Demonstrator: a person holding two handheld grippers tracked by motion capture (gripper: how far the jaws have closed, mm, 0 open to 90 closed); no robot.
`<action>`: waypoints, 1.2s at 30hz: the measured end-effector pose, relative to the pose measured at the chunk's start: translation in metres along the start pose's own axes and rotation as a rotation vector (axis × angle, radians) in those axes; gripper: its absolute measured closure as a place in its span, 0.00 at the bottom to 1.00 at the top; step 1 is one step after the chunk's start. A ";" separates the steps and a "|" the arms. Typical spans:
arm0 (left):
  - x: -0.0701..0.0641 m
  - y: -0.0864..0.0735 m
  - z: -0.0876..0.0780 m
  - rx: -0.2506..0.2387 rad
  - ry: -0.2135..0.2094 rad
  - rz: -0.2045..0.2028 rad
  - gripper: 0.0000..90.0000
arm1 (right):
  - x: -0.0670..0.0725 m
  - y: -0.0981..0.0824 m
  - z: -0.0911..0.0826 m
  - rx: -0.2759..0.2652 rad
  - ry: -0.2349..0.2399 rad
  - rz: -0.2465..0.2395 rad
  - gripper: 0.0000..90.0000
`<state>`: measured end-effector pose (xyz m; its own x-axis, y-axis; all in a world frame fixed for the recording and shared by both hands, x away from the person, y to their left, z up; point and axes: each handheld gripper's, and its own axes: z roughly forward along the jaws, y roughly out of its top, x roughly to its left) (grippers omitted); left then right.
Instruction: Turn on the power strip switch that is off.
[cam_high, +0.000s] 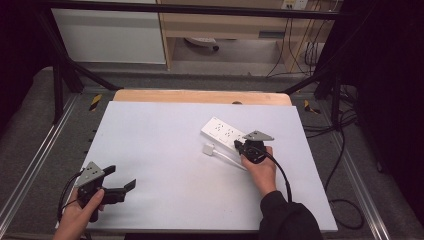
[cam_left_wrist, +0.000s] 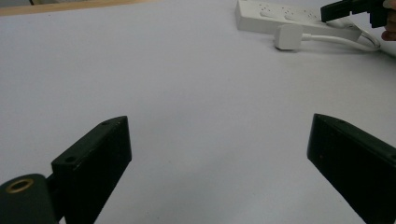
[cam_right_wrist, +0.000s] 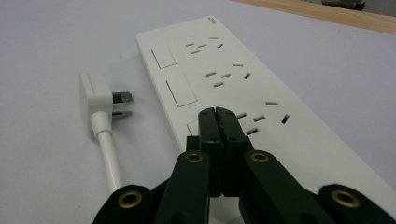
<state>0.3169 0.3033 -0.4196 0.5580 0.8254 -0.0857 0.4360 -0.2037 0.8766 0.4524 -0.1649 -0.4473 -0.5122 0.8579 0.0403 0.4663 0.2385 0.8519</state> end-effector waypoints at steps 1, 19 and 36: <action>0.000 0.000 0.000 0.000 -0.001 0.000 0.07 | 0.000 0.000 0.000 -0.001 0.000 0.001 1.00; 0.000 -0.001 0.001 0.009 -0.004 0.003 0.07 | -0.001 -0.001 0.001 -0.007 0.010 -0.006 1.00; 0.001 -0.001 0.000 0.009 -0.005 -0.001 0.07 | -0.001 -0.001 0.001 -0.006 0.008 0.016 1.00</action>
<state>0.3171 0.3039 -0.4206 0.5609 0.8231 -0.0892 0.4430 -0.2074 0.8722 0.4530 -0.1655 -0.4486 -0.5106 0.8578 0.0581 0.4704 0.2221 0.8541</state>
